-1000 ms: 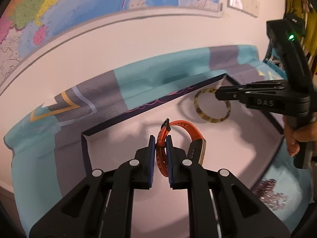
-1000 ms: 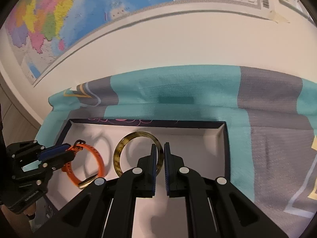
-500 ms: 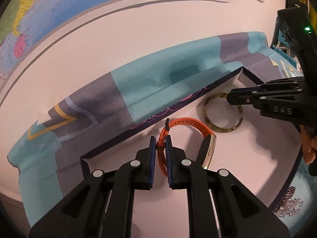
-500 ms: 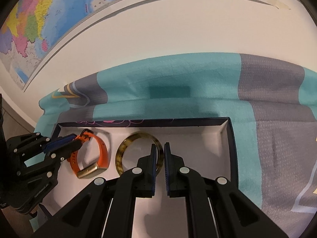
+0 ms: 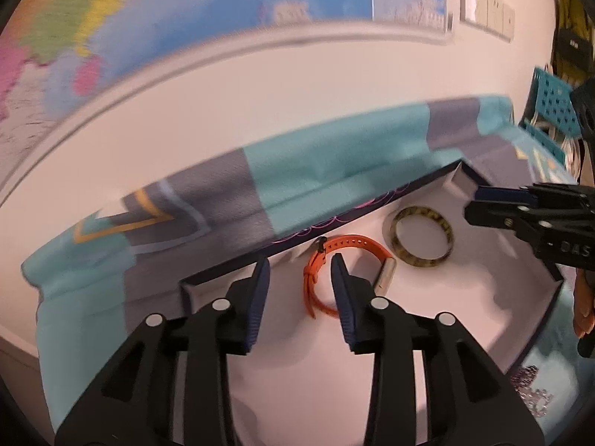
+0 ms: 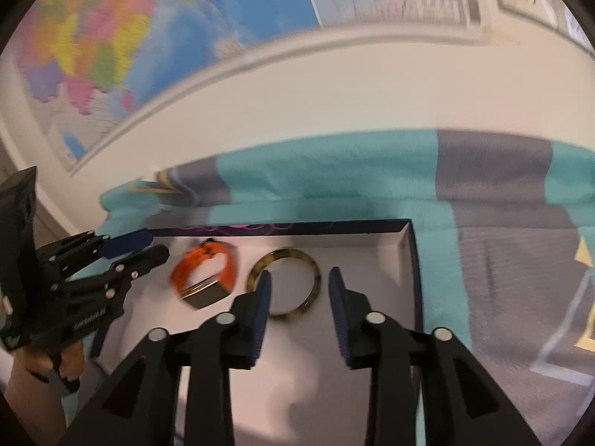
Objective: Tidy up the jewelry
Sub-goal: 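Open left tool releasing watch in box while right tool releases bangle beside it, then move left tool toward pink hair tie while right tool moves toward clear crystal bracelet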
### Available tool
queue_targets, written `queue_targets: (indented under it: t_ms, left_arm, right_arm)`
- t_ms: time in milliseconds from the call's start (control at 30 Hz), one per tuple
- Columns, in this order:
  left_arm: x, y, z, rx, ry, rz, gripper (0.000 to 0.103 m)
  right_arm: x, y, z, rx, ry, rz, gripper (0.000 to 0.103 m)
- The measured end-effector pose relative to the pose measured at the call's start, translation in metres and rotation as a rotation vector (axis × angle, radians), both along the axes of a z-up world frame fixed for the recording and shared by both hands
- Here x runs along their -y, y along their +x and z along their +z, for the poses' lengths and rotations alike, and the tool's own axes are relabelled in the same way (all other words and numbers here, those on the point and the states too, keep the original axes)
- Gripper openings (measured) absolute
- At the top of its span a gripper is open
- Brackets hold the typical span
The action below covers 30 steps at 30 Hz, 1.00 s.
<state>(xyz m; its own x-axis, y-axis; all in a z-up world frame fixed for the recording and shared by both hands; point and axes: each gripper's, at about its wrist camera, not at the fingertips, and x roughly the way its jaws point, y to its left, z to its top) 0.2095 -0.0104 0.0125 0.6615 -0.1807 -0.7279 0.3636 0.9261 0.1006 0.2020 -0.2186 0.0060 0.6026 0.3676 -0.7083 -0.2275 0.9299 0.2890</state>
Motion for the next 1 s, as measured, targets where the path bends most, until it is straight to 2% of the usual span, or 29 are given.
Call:
queue_targets:
  t_ms: [233,400,633,1000]
  left_arm:
    - [-0.019,-0.067,0.023,0.092,-0.074,0.012,0.052]
    - [-0.033,-0.111,0.024,0.106,-0.126,0.016,0.058]
    - [-0.044,-0.154,0.004,0.037,-0.198,0.010,0.062]
    - [-0.038,-0.193,-0.032,-0.025,-0.167,0.016,0.065]
  right_arm:
    - [0.000,-0.072,0.024,0.116,-0.037,0.144,0.034]
    - [-0.008,-0.122,0.011,0.098,-0.081,0.256,0.034]
    - [-0.011,-0.155,-0.017,0.019,-0.104,0.298,0.034]
    - [-0.027,-0.174,-0.037,-0.002,-0.129,0.338,0.034]
